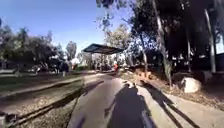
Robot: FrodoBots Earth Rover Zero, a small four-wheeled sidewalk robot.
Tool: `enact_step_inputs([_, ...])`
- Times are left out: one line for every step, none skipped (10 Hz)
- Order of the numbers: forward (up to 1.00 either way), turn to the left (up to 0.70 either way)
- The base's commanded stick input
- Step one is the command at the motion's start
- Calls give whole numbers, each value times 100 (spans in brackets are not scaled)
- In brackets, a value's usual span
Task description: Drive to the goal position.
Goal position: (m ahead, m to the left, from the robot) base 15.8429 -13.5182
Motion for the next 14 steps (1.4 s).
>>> enact_step_inputs([95,0])
enact_step_inputs([95,0])
enact_step_inputs([95,0])
enact_step_inputs([95,0])
enact_step_inputs([95,0])
enact_step_inputs([95,0])
enact_step_inputs([95,27])
enact_step_inputs([95,36])
enact_step_inputs([96,38])
enact_step_inputs([98,31])
enact_step_inputs([98,11])
enact_step_inputs([98,1])
enact_step_inputs([98,21])
enact_step_inputs([98,34])
